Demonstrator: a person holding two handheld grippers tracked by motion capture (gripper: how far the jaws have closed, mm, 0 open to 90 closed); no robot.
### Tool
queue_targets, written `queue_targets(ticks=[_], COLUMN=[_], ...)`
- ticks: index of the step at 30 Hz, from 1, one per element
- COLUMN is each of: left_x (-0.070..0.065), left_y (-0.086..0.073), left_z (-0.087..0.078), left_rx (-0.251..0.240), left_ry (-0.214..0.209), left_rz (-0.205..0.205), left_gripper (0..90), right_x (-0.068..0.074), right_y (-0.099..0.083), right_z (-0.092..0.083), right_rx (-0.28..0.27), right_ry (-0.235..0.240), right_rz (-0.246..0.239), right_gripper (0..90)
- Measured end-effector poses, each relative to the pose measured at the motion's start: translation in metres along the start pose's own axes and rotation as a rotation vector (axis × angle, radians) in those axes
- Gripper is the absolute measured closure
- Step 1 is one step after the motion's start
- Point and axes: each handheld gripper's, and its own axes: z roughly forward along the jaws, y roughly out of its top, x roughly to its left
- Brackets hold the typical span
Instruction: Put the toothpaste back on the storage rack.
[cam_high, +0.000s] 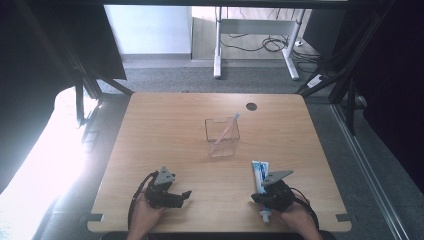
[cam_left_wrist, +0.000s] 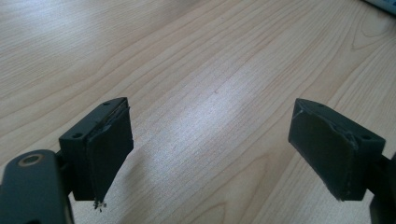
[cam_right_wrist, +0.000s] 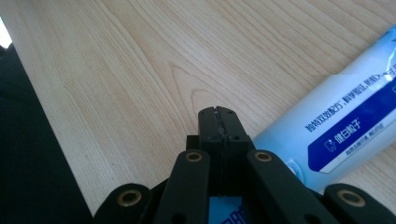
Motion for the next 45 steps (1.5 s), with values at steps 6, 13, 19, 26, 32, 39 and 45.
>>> queue_targets(ticks=[6, 13, 19, 26, 32, 39, 45], left_x=[0.0, 0.0, 0.0, 0.0, 0.0, 0.0, 0.001], left_y=[0.0, 0.0, 0.0, 0.0, 0.0, 0.0, 0.0], left_z=[0.0, 0.0, 0.0, 0.0, 0.0, 0.0, -0.001], left_rx=[-0.001, 0.002, 0.001, 0.001, 0.002, 0.012, 0.006], left_ry=[-0.001, 0.0, -0.002, -0.005, -0.005, -0.006, -0.007], left_rz=[0.004, 0.006, 0.004, 0.004, 0.003, 0.008, 0.002], left_gripper=[13.9, 13.9, 14.0, 14.0, 14.1, 14.3, 14.3], right_x=[-0.004, -0.012, -0.019, -0.027, -0.026, -0.024, -0.03], right_y=[-0.005, -0.011, -0.018, -0.025, -0.024, -0.014, -0.007], right_z=[-0.004, -0.012, -0.02, -0.029, -0.031, -0.043, -0.052], right_rx=[0.009, 0.006, 0.011, 0.018, 0.024, 0.045, 0.084], right_ry=[-0.02, -0.037, -0.058, -0.08, -0.078, -0.081, -0.103], right_rz=[0.007, 0.02, 0.026, 0.04, 0.036, 0.012, 0.025], right_gripper=[89.6, 88.5, 88.2, 88.1, 85.2, 78.4, 67.2])
